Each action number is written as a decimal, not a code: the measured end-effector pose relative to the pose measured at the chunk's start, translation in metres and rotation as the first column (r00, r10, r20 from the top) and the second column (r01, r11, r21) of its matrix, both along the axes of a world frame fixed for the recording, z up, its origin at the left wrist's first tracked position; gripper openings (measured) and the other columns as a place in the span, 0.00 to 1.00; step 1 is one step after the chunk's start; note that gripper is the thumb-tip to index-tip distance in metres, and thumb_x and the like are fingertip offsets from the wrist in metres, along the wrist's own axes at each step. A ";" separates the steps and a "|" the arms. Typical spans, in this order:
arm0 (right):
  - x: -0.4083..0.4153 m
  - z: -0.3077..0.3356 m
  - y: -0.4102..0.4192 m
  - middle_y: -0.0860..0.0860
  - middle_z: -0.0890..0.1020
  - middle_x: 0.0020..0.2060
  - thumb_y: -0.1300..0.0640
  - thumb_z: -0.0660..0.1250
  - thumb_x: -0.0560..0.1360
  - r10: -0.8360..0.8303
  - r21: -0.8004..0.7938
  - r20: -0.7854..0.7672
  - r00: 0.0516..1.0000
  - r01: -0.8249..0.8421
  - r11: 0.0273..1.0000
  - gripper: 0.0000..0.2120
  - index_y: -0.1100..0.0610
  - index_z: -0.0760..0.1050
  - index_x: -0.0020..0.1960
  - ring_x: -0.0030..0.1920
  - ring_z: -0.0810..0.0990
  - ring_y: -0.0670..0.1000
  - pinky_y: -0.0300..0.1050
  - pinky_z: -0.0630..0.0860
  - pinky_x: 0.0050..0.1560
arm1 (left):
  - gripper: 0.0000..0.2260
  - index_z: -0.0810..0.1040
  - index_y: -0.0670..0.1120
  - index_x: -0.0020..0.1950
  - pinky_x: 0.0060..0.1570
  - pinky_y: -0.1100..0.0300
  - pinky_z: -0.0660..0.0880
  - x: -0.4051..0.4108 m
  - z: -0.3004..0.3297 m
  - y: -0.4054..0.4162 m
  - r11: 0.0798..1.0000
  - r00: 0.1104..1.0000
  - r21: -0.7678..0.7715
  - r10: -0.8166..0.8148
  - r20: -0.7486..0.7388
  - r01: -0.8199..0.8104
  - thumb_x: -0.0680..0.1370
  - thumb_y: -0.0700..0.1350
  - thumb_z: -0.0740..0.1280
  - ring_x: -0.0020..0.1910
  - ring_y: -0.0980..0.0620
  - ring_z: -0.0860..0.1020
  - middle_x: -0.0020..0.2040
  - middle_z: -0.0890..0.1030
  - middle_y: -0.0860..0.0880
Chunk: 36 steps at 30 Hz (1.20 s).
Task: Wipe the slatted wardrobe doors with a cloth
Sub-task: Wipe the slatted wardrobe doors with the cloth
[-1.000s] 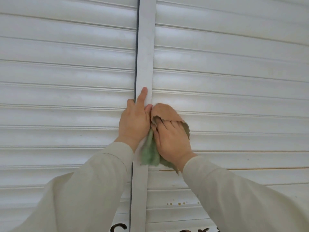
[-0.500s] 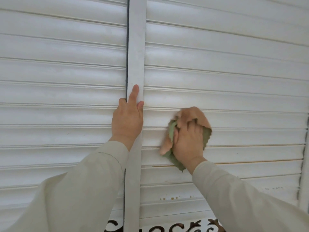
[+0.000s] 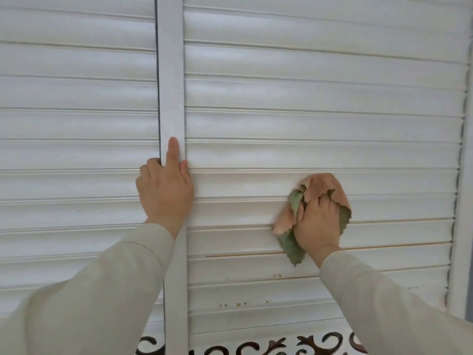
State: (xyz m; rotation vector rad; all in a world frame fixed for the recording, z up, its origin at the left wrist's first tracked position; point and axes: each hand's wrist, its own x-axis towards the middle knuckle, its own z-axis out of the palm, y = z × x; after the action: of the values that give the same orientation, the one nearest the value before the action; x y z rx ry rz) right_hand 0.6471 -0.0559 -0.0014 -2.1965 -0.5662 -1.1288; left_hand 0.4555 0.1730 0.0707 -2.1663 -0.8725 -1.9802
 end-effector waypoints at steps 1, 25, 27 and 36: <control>0.000 0.000 -0.002 0.67 0.74 0.60 0.44 0.45 0.78 0.020 0.001 0.013 1.000 -0.020 1.000 0.33 0.66 0.67 0.71 0.59 0.72 0.66 0.59 0.63 0.65 | 0.24 0.63 0.51 0.78 0.53 0.41 0.69 0.005 0.001 -0.010 0.997 0.998 -0.056 0.050 0.026 -0.048 0.81 0.51 0.59 0.54 0.34 0.73 0.59 0.73 0.35; 0.187 0.005 -0.223 0.65 0.64 0.72 0.51 0.63 0.77 -0.056 0.256 -0.279 0.959 0.131 0.958 0.36 0.66 0.53 0.77 0.72 0.63 0.63 0.51 0.52 0.76 | 0.27 0.62 0.50 0.79 0.72 0.33 0.51 0.154 -0.013 -0.140 0.959 0.993 0.277 -0.024 -0.114 0.055 0.82 0.59 0.56 0.79 0.40 0.54 0.80 0.57 0.43; 0.185 -0.005 -0.221 0.64 0.70 0.67 0.51 0.62 0.76 -0.117 0.220 -0.272 0.955 0.180 0.959 0.31 0.66 0.61 0.73 0.67 0.68 0.63 0.52 0.59 0.74 | 0.27 0.62 0.50 0.79 0.72 0.33 0.51 0.154 -0.013 -0.139 0.956 0.996 0.289 -0.026 -0.089 0.051 0.82 0.59 0.55 0.79 0.39 0.55 0.80 0.57 0.42; 0.137 -0.049 -0.150 0.61 0.73 0.56 0.44 0.49 0.74 -0.010 0.299 -0.183 0.983 0.066 0.952 0.29 0.65 0.69 0.62 0.56 0.72 0.60 0.55 0.68 0.63 | 0.26 0.60 0.50 0.79 0.73 0.33 0.48 0.150 -0.016 -0.134 0.964 0.997 0.260 -0.043 -0.068 0.059 0.83 0.58 0.55 0.79 0.39 0.53 0.80 0.56 0.42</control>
State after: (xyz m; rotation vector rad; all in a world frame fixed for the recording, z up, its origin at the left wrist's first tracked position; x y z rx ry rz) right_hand 0.7843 -0.2061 -0.0499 -2.0190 -0.2530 -0.9527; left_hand 0.6051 0.0393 0.0550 -2.1048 -0.5168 -1.9133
